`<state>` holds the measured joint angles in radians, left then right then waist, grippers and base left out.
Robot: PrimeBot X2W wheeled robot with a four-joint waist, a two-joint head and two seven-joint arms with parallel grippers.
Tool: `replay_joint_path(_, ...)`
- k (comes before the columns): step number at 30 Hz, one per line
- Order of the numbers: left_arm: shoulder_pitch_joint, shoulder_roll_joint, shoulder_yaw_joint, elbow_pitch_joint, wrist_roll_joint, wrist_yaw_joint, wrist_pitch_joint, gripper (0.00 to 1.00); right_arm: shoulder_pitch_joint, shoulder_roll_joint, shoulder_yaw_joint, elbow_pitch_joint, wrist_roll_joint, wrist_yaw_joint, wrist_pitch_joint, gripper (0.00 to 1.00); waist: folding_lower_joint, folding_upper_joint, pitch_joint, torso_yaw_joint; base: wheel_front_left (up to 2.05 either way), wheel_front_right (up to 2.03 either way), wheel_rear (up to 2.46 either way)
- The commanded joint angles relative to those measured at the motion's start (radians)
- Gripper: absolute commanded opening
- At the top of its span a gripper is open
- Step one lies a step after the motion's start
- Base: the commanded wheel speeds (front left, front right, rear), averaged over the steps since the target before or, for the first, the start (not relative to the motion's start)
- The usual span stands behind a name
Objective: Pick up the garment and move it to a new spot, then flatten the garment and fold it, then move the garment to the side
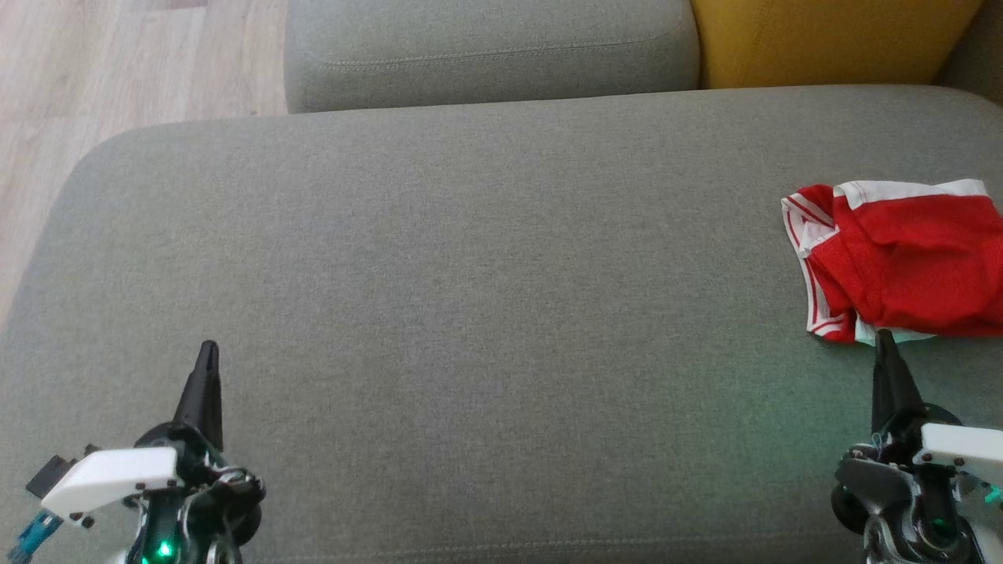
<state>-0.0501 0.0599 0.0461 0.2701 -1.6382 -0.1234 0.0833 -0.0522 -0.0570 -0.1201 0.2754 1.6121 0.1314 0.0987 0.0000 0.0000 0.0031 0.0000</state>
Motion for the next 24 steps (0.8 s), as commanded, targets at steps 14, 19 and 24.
replay_joint_path(14, -0.056, 0.009, 0.042, -0.026, 0.009, -0.007, 0.010, 0.00, -0.055, 0.000, 0.015, -0.031, 0.003, -0.001, 0.008, 0.00, 0.0000, 0.0000, 0.000, 0.000, 0.00, 0.00, 0.00)
replay_joint_path(19, -0.056, 0.008, 0.043, -0.026, 0.009, -0.007, 0.010, 0.00, -0.055, 0.001, 0.014, -0.031, 0.003, -0.001, 0.008, 0.00, 0.0000, 0.0000, 0.000, 0.000, 0.00, 0.00, 0.00)
replay_joint_path(24, -0.056, 0.007, 0.045, -0.026, 0.011, -0.007, 0.012, 0.00, -0.055, 0.001, 0.014, -0.031, 0.002, -0.001, 0.009, 0.00, 0.0000, 0.0000, 0.000, 0.000, 0.00, 0.00, 0.00)
